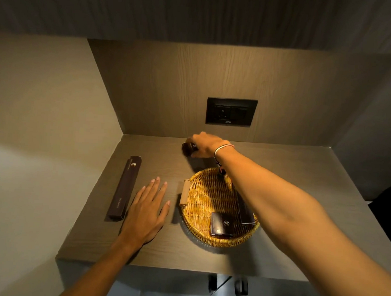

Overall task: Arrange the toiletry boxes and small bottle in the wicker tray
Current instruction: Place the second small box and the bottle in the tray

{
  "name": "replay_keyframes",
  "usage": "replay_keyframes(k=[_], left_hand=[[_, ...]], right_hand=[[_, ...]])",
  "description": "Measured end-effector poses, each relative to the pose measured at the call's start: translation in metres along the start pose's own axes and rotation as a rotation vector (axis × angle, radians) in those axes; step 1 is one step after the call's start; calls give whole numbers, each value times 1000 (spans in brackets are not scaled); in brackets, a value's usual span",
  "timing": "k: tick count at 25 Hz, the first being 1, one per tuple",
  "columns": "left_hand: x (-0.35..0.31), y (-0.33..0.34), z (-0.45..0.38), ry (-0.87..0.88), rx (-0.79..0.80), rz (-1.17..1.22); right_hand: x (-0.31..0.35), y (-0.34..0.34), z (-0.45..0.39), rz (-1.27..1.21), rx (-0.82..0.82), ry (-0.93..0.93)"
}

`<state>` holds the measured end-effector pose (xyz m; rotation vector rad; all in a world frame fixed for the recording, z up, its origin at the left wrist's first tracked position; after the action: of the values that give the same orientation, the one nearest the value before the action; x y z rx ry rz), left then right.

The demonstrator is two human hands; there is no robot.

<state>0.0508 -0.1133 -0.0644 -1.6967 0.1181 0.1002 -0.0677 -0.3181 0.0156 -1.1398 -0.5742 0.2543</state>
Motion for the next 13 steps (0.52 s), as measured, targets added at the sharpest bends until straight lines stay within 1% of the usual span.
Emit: replay_keyframes(k=[6, 9, 13], left_hand=[[0, 0, -1, 0, -12, -20], [1, 0, -1, 3, -11, -23], [0, 0, -1, 1, 0, -20]], right_hand=[[9, 6, -6, 79, -106, -5], [9, 6, -3, 87, -80, 13], [7, 12, 2, 94, 4, 20]])
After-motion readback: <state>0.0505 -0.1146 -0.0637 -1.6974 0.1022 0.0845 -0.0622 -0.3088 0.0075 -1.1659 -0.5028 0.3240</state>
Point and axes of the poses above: each hand's wrist, its own z-axis away from the middle knuckle, its own y-axis out of the palm, x = y × z, the point moved 8 cm from there along -z, towards the middle knuckle, and after that the axes turned 9 degrees about -z, right-handed, at the moved point
